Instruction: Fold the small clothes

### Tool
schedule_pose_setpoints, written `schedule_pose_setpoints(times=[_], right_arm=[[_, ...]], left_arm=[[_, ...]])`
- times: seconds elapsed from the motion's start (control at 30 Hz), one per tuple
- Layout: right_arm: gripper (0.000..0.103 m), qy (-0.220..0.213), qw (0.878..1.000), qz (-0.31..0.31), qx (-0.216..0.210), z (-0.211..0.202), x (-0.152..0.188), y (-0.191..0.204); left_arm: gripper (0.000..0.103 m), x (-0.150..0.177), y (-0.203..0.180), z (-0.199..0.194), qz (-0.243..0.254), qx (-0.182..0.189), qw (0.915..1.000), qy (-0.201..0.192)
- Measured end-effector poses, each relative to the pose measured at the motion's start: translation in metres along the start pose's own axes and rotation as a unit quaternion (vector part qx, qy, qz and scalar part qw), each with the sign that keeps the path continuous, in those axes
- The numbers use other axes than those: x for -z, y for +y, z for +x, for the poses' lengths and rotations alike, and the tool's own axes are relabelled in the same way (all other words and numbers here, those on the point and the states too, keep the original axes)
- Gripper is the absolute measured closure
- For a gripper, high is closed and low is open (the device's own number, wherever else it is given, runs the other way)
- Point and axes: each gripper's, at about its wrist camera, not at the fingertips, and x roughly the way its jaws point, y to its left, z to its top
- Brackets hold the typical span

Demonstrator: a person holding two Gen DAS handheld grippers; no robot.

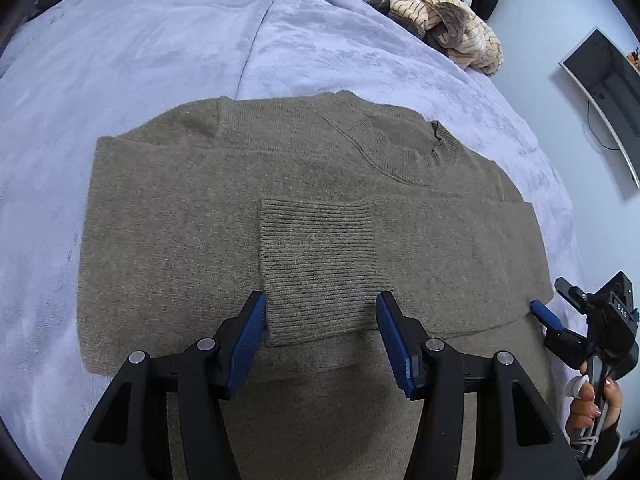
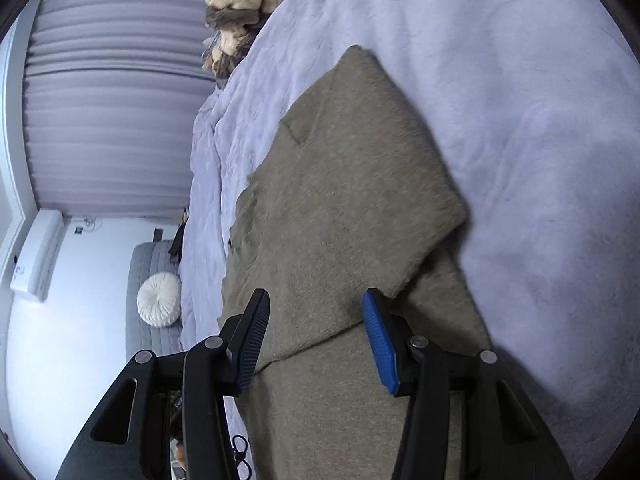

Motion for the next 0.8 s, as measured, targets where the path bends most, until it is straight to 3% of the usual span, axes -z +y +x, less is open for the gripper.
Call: schedule_pose_setpoints(times=[0.03, 0.07, 0.1, 0.17, 0.2, 0.23, 0.33, 0.43, 0.47, 0.5, 0.6, 0.67, 0.7, 0.73, 0.8], right_arm=[[0.05, -0.004, 1.0, 0.006, -0.004, 0.0, -0.002, -0.003], [0.05, -0.008, 1.0, 0.008, -0.004, -0.001, -0.004, -0.005], [0.051, -0.014, 1.0, 0.008, -0.001, 0.001, -0.006, -0.006], [0.074, -0.02, 1.0, -0.003, 0.006, 0.004, -0.011, -0.002], [0.097, -0.024, 0.999, -0.016, 0.018, 0.01, -0.012, 0.006], [0.098, -0.029, 0.999, -0.028, 0.034, 0.012, -0.015, 0.011], [0.098, -0.022, 0.999, -0.029, 0.014, 0.0, -0.017, 0.014], [0.088, 0.008, 1.0, -0.022, -0.005, -0.012, -0.011, 0.004], [0.076, 0.013, 1.0, -0.015, 0.001, -0.015, -0.008, -0.001], [0.051, 0.016, 1.0, -0.008, 0.01, -0.017, -0.005, -0.006], [0.048, 0.005, 1.0, 0.01, 0.004, -0.02, -0.005, -0.016], [0.062, -0.005, 1.0, 0.011, 0.0, -0.017, -0.011, -0.014], [0.09, -0.012, 1.0, 0.0, 0.01, -0.015, -0.015, -0.012], [0.096, -0.024, 0.999, -0.026, 0.041, -0.015, -0.018, -0.007], [0.096, -0.042, 0.993, -0.068, 0.091, -0.016, -0.021, -0.001]], left_arm=[[0.055, -0.001, -0.003, 0.003, 0.004, -0.008, 1.0, 0.003], [0.077, -0.001, -0.004, 0.003, 0.006, -0.01, 0.9999, 0.004], [0.083, -0.002, -0.005, 0.005, 0.006, -0.005, 0.9999, 0.01], [0.087, -0.002, -0.007, 0.0, 0.004, -0.001, 1.0, 0.002], [0.087, -0.002, -0.009, -0.004, 0.009, 0.0, 1.0, -0.004], [0.087, -0.001, -0.011, -0.009, 0.011, 0.0, 0.9999, -0.011], [0.087, 0.004, -0.016, -0.022, 0.025, -0.003, 0.9992, -0.029], [0.087, 0.006, -0.015, -0.019, 0.03, -0.009, 0.9993, -0.022], [0.087, 0.007, -0.014, -0.017, 0.028, -0.01, 0.9994, -0.019], [0.087, 0.007, -0.014, -0.016, 0.025, -0.01, 0.9995, -0.016], [0.087, 0.009, -0.016, -0.02, 0.028, -0.011, 0.9993, -0.02], [0.087, 0.01, -0.019, -0.026, 0.034, -0.012, 0.999, -0.025], [0.087, 0.011, -0.02, -0.029, 0.037, -0.015, 0.9988, -0.029], [0.087, 0.011, -0.021, -0.03, 0.04, -0.019, 0.9984, -0.033], [0.085, 0.014, -0.016, -0.026, 0.045, -0.059, 0.9966, -0.035]])
